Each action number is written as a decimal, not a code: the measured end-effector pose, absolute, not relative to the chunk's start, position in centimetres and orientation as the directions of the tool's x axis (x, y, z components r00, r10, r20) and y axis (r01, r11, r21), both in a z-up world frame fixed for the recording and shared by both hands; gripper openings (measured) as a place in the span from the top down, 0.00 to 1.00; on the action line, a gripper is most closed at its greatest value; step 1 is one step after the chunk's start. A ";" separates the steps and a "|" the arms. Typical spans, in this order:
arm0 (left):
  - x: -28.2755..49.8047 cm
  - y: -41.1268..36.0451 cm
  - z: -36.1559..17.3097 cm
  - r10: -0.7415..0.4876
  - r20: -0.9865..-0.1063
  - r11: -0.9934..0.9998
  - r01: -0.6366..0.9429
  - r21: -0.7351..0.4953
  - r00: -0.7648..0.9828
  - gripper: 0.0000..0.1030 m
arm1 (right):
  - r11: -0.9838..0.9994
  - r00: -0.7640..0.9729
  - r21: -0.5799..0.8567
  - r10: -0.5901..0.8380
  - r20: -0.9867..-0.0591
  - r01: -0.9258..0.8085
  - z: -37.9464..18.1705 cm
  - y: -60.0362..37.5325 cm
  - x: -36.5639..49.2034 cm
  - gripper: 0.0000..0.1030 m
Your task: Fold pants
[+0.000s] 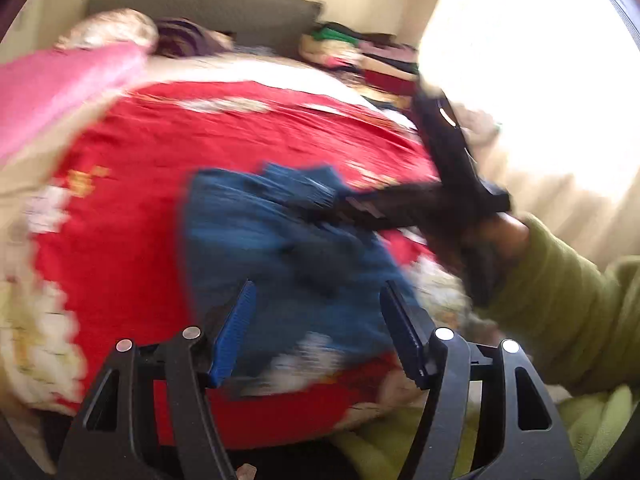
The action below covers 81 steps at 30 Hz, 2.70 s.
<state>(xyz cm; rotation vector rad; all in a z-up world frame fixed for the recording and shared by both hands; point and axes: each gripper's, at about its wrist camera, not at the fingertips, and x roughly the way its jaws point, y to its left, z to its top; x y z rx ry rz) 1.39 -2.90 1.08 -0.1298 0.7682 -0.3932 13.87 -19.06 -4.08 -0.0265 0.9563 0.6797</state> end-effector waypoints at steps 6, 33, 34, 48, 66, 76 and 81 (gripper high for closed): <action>3.3 -1.9 -0.1 -0.313 -0.679 0.950 0.220 -0.223 0.664 0.61 | 0.813 0.431 0.132 0.430 -0.793 -0.567 -4.0 -19.2 11.7 0.53; 12.0 -0.5 -3.0 -0.384 -0.766 0.923 0.185 -0.338 0.515 0.77 | 0.334 0.471 -0.341 0.489 -0.734 -0.879 -3.5 -8.4 0.8 0.97; 12.1 -0.6 -3.4 -0.384 -0.767 0.923 0.184 -0.339 0.513 0.77 | 0.327 0.442 -0.310 0.501 -0.744 -0.893 -3.5 -8.7 0.8 0.98; 11.0 -1.2 -3.3 -0.388 -0.741 0.921 0.207 -0.329 0.548 0.69 | 0.329 0.355 -0.210 0.479 -0.803 -0.921 -5.1 -11.3 0.2 0.96; 9.5 -1.5 -2.3 -0.359 -0.734 0.933 0.213 -0.290 0.576 0.64 | 0.419 0.360 -0.127 0.542 -0.759 -0.899 -1.8 -12.7 0.2 0.66; 8.4 -1.1 -1.0 -0.354 -0.713 0.935 0.210 -0.286 0.605 0.50 | 0.506 0.408 -0.075 0.587 -0.699 -0.859 0.5 -14.4 0.2 0.49; 7.6 -0.5 0.0 -0.333 -0.695 0.942 0.195 -0.272 0.637 0.48 | 0.671 0.540 -0.051 0.547 -0.639 -0.740 2.6 -17.3 2.1 0.37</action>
